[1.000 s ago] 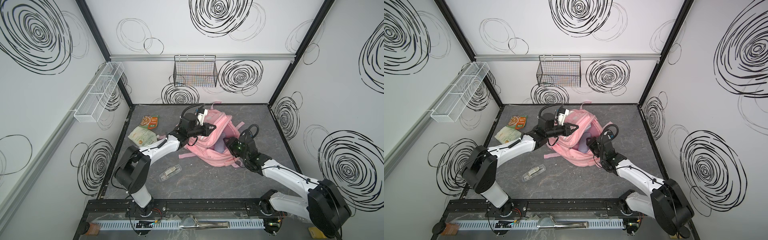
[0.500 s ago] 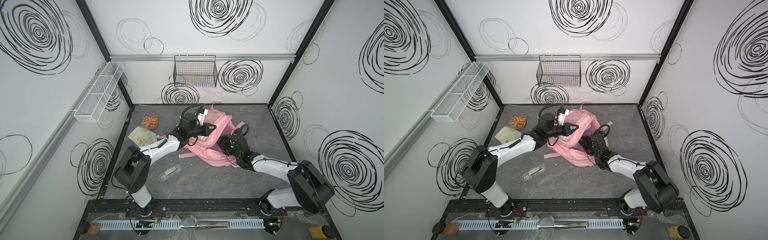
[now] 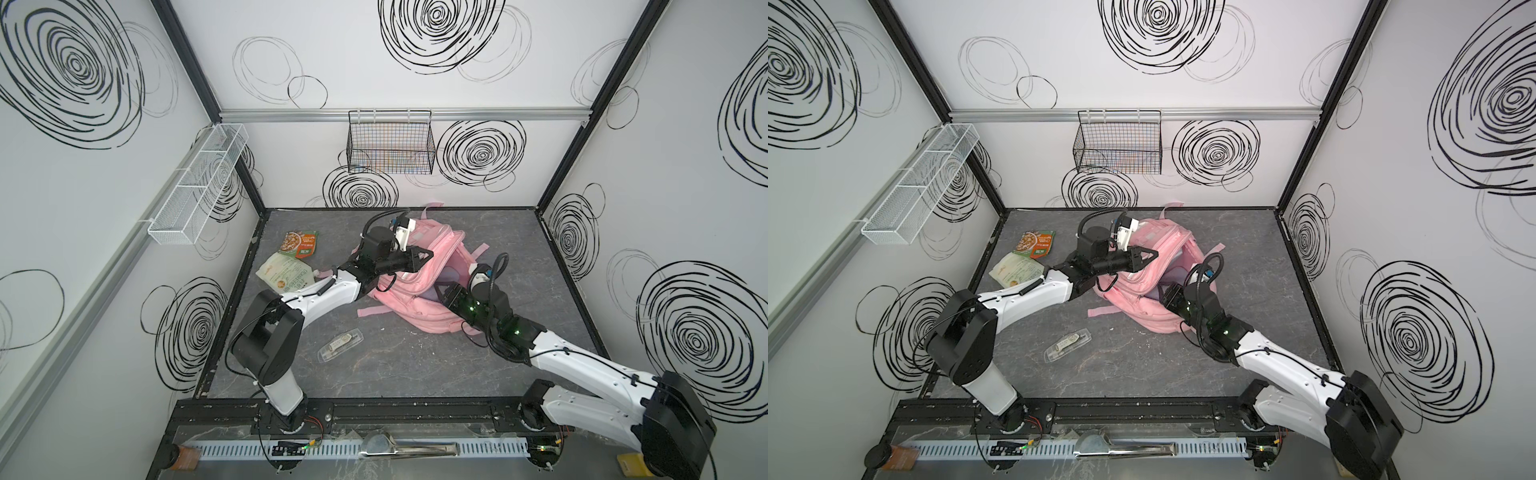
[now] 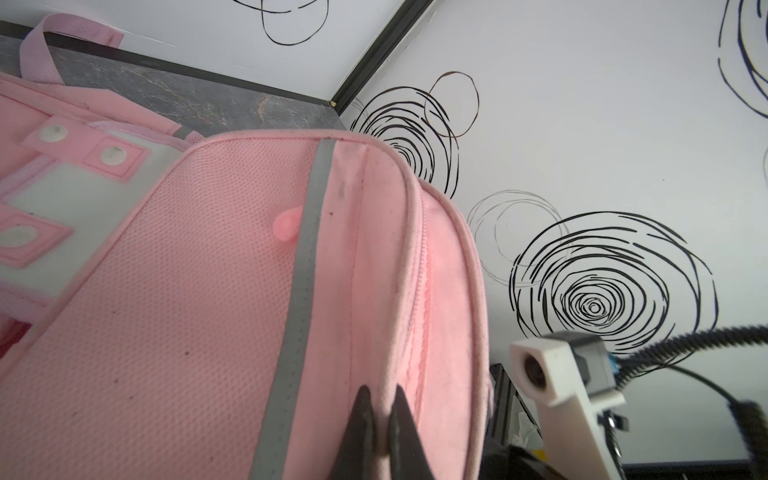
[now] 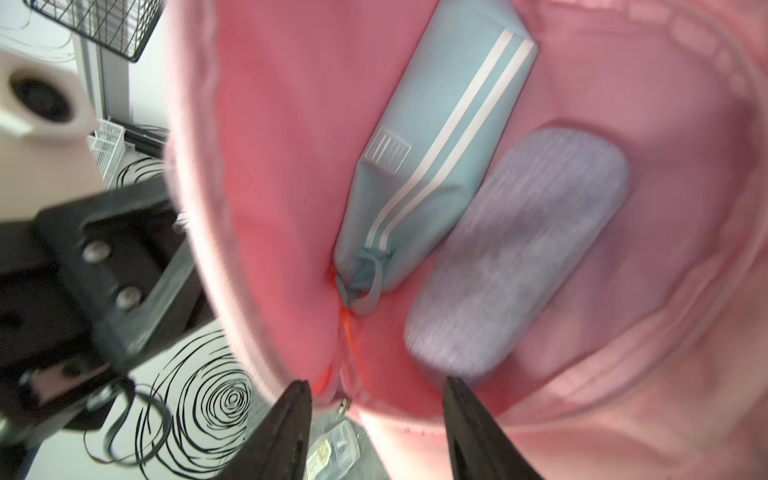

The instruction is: Pack the student bag

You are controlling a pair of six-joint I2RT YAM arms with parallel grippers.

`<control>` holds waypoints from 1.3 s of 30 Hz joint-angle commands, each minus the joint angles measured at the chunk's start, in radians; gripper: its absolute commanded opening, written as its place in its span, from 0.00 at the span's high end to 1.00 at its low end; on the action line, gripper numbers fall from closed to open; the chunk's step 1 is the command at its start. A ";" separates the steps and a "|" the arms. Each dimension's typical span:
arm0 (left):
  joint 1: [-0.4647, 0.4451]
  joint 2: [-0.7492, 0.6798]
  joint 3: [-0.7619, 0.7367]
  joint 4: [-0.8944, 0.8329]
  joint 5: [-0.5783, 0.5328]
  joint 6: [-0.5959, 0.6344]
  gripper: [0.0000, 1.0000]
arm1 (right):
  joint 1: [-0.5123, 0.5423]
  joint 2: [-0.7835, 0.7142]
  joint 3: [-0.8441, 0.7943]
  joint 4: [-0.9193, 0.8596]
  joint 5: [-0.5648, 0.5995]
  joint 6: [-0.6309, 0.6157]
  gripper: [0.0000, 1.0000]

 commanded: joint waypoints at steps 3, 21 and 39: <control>-0.004 -0.001 0.000 0.147 0.024 -0.033 1.00 | 0.194 0.032 0.016 -0.095 0.303 -0.094 0.52; -0.009 0.009 -0.005 0.166 0.037 -0.056 1.00 | 0.269 0.513 0.284 -0.041 0.527 -0.147 0.47; 0.006 0.021 0.012 0.157 0.072 -0.038 0.47 | 0.218 0.344 0.113 0.100 0.306 -0.054 0.97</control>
